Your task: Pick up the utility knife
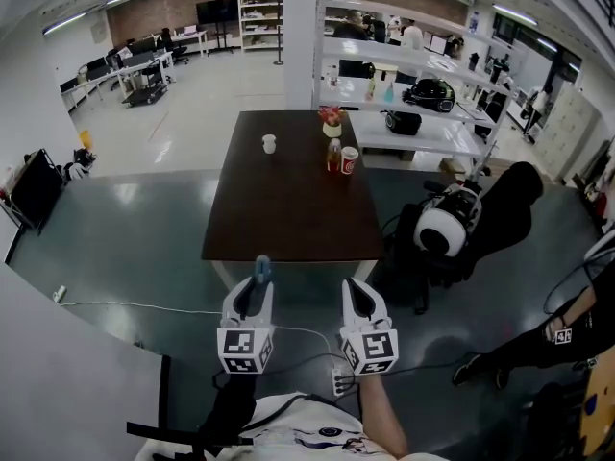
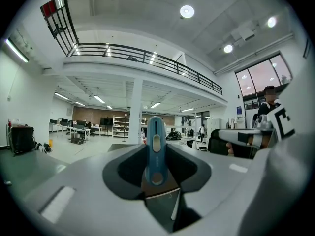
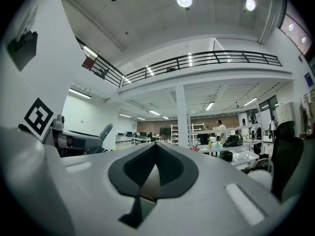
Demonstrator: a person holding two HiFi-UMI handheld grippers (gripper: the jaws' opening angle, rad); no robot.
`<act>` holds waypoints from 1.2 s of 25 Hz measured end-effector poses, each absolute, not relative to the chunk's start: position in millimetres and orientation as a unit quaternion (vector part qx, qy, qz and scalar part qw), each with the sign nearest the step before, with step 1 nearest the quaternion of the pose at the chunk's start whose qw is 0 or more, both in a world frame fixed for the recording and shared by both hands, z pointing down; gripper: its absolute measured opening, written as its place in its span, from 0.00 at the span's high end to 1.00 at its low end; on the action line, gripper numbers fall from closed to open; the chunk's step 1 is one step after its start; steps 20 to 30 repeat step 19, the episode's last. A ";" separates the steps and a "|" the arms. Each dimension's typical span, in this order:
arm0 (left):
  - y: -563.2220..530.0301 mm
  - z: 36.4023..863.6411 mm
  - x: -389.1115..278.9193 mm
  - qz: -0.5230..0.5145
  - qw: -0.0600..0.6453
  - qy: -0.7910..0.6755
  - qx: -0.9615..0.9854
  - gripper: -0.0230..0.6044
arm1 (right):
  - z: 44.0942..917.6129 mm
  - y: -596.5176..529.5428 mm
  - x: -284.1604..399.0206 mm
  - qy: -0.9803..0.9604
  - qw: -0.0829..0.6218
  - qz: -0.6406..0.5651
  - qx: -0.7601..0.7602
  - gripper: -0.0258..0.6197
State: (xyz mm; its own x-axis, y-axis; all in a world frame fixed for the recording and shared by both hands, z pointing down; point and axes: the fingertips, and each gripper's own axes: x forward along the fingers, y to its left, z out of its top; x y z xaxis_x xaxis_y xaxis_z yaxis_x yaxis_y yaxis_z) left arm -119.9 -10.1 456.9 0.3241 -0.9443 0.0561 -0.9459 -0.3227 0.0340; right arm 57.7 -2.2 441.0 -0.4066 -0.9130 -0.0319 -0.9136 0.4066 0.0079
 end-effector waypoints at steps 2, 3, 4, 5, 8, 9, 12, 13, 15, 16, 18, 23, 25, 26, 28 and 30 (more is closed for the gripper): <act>-10.7 457.8 -120.0 0.013 0.030 -0.582 0.812 0.76 | 441.8 -2.5 57.8 0.839 0.011 0.012 -0.544 0.96; -10.8 457.7 -120.2 0.013 0.030 -0.583 0.812 0.76 | 441.7 -2.5 57.3 0.839 0.011 0.012 -0.543 0.96; -10.8 457.2 -120.1 0.014 0.030 -0.583 0.812 0.76 | 441.4 -2.4 56.9 0.840 0.011 0.012 -0.543 0.96; -10.7 456.7 -119.5 0.013 0.030 -0.582 0.812 0.76 | 441.1 -2.4 56.8 0.840 0.010 0.012 -0.542 0.96; -11.4 458.1 -116.7 0.015 0.031 -0.581 0.814 0.76 | 442.8 -3.1 58.7 0.839 0.009 0.012 -0.543 0.96; -11.6 458.9 -116.2 0.016 0.031 -0.580 0.814 0.76 | 443.6 -3.2 59.3 0.839 0.008 0.011 -0.544 0.96; -11.6 459.8 -115.7 0.017 0.033 -0.579 0.814 0.76 | 444.9 -3.1 60.8 0.838 0.006 0.007 -0.546 0.96; -12.0 460.1 -115.4 0.017 0.033 -0.579 0.814 0.76 | 445.4 -3.4 61.5 0.837 0.005 0.007 -0.547 0.96; -12.8 460.6 -114.6 0.018 0.033 -0.579 0.815 0.76 | 446.2 -4.2 62.4 0.837 0.005 0.006 -0.547 0.96; -13.1 460.9 -113.9 0.018 0.033 -0.579 0.815 0.76 | 446.4 -4.4 62.7 0.837 0.005 0.006 -0.548 0.96; -13.7 461.3 -112.0 0.019 0.032 -0.578 0.815 0.76 | 446.6 -5.0 63.5 0.837 0.004 0.006 -0.548 0.96; -13.9 461.5 -110.9 0.019 0.032 -0.577 0.816 0.76 | 446.7 -5.4 63.9 0.837 0.004 0.006 -0.548 0.96; -13.9 461.5 -110.9 0.019 0.032 -0.577 0.816 0.76 | 446.7 -5.4 63.9 0.837 0.004 0.006 -0.548 0.96; -13.9 461.5 -110.9 0.019 0.032 -0.577 0.816 0.76 | 446.7 -5.4 63.9 0.837 0.004 0.006 -0.548 0.96; -13.9 461.5 -110.9 0.019 0.032 -0.577 0.816 0.76 | 446.7 -5.4 63.9 0.837 0.004 0.006 -0.548 0.96; -13.9 461.5 -110.9 0.019 0.032 -0.577 0.816 0.76 | 446.7 -5.4 63.9 0.837 0.004 0.006 -0.548 0.96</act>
